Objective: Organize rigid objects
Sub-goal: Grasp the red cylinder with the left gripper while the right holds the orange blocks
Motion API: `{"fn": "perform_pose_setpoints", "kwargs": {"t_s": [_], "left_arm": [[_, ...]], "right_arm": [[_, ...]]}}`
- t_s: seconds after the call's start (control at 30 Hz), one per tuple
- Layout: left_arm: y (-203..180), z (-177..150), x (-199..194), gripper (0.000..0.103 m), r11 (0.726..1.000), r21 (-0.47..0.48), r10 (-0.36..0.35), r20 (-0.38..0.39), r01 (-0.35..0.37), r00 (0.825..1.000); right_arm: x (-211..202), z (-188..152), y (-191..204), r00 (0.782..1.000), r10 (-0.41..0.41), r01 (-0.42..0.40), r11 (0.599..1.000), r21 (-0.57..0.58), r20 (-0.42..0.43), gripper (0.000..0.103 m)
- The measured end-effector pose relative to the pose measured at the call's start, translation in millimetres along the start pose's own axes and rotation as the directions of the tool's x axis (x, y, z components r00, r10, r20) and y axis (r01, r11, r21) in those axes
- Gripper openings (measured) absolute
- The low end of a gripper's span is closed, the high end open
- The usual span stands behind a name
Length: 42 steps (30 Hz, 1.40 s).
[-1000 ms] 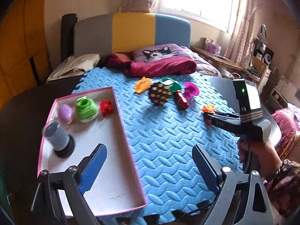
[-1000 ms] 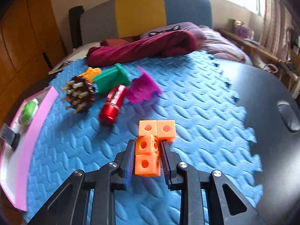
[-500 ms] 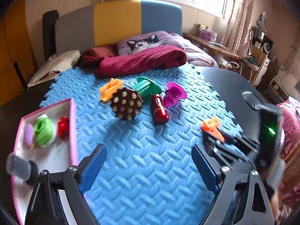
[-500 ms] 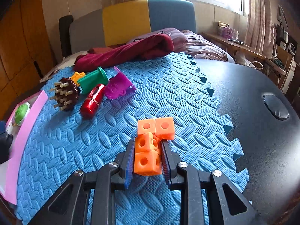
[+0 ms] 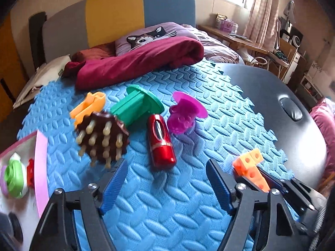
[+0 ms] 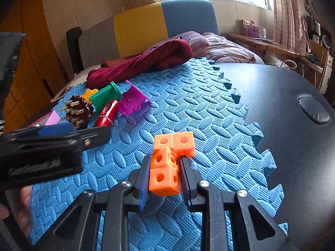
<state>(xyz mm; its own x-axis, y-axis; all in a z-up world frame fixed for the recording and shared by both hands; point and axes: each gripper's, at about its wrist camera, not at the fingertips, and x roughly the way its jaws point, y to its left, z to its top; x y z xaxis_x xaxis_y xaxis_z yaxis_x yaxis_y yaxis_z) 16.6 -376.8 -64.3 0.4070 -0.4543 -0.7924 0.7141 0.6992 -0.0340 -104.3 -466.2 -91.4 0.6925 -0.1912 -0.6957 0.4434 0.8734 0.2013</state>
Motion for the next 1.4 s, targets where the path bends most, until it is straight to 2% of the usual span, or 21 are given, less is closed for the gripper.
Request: {"fn": "perform_pose_setpoints", "kwargs": {"t_s": [0.17, 0.23, 0.27, 0.33, 0.4, 0.67, 0.8, 0.83, 0.9, 1.0, 1.03, 1.1, 1.23, 1.4], "left_arm": [[0.4, 6.5, 16.8, 0.060, 0.998, 0.044, 0.052, 0.019, -0.053, 0.998], [-2.8, 7.4, 21.0, 0.057, 0.995, 0.073, 0.065, 0.038, -0.068, 0.997], [-4.0, 7.9, 23.4, 0.053, 0.995, 0.082, 0.059, 0.039, -0.062, 0.998], [-2.9, 7.8, 29.4, 0.035, 0.997, 0.070, 0.034, 0.022, -0.036, 0.999], [-0.6, 4.2, 30.4, 0.027, 0.998, 0.051, 0.019, 0.026, -0.020, 0.999], [-1.0, -23.0, 9.2, 0.027, 0.997, 0.070, 0.009, 0.037, -0.012, 0.999], [-3.1, -36.4, -2.1, 0.027, 0.998, 0.064, 0.027, 0.040, -0.030, 0.999], [-4.3, -36.1, -2.7, 0.029, 0.997, 0.063, 0.039, 0.042, -0.041, 0.998], [-7.5, -33.2, -1.6, 0.043, 0.997, 0.066, 0.033, 0.042, -0.036, 0.999], [-9.7, -25.4, 3.0, 0.044, 0.997, 0.073, 0.037, 0.038, -0.040, 0.999], [-9.1, -22.9, 5.7, 0.043, 0.997, 0.070, 0.034, 0.032, -0.037, 0.999], [-5.8, -20.7, 10.8, 0.027, 0.997, 0.067, 0.038, 0.019, -0.039, 0.999], [-2.2, -25.9, 6.3, 0.026, 0.997, 0.076, 0.027, 0.022, -0.028, 0.999], [8.2, -38.4, -7.1, 0.026, 1.000, 0.020, 0.004, 0.016, -0.004, 1.000]], "right_arm": [[-1.0, -0.4, -0.8, 1.000, 0.007, -0.007, 1.000, 0.006, 0.005, 0.026], [-1.2, -0.5, -1.5, 1.000, 0.010, -0.010, 1.000, 0.010, 0.006, 0.026], [-1.3, -0.6, -1.7, 1.000, 0.012, -0.012, 1.000, 0.012, 0.007, 0.026], [-1.5, -0.8, -2.6, 1.000, 0.015, -0.016, 1.000, 0.015, 0.008, 0.026], [-1.4, -0.9, -2.8, 1.000, 0.018, -0.018, 1.000, 0.017, 0.007, 0.026], [-1.4, -1.0, -2.5, 1.000, 0.020, -0.020, 1.000, 0.021, 0.009, 0.026], [-1.3, -1.1, -2.8, 1.000, 0.019, -0.020, 1.000, 0.021, 0.008, 0.026], [-1.4, -1.1, -2.9, 1.000, 0.019, -0.020, 1.000, 0.020, 0.009, 0.026], [-1.4, -1.2, -2.7, 1.000, 0.018, -0.019, 1.000, 0.020, 0.009, 0.026], [-1.3, -1.2, -2.5, 1.000, 0.019, -0.020, 1.000, 0.020, 0.009, 0.026], [-1.4, -1.2, -3.0, 1.000, 0.019, -0.020, 1.000, 0.021, 0.009, 0.026], [-1.4, -1.3, -3.0, 1.000, 0.020, -0.020, 1.000, 0.020, 0.009, 0.026], [-1.3, -1.3, -3.0, 1.000, 0.019, -0.019, 1.000, 0.019, 0.010, 0.026], [-0.8, -1.3, -2.0, 1.000, 0.013, -0.014, 1.000, 0.015, 0.009, 0.026]]}}
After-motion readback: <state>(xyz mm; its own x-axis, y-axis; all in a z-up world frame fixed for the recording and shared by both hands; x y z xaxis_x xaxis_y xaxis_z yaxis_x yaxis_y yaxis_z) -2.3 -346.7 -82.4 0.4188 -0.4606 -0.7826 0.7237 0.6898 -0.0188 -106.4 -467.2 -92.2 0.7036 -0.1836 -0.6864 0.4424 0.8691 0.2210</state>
